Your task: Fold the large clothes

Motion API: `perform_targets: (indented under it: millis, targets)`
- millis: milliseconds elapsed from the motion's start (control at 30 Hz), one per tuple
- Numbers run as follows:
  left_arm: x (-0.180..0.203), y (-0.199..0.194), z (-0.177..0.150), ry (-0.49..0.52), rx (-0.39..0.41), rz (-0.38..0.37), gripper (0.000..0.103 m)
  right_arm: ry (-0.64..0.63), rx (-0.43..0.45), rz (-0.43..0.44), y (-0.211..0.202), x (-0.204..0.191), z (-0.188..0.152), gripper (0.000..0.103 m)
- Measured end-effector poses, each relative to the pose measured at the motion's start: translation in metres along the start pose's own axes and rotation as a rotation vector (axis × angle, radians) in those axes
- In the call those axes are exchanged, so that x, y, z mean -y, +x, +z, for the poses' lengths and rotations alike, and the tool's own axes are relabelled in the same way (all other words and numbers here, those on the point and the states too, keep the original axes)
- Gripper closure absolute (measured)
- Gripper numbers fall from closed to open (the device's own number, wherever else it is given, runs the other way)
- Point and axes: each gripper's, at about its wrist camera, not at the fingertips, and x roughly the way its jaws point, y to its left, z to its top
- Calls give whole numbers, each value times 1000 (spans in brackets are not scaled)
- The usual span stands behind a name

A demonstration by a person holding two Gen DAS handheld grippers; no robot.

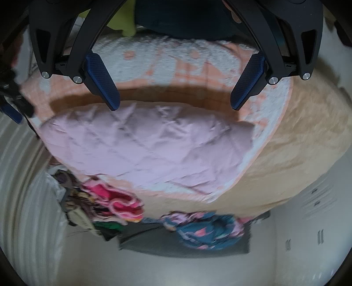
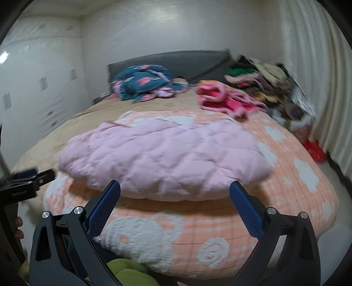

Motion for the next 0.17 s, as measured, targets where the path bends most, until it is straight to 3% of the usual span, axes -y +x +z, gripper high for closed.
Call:
perform_targets:
  millis: [100,167]
  targets:
    - [-36,28,9,-63,-57,65,9,112,-5,-131,9,59,-5,4]
    - [-79,51,21,-119,-68,153,9,185,-24,-339,17,127,-18,4]
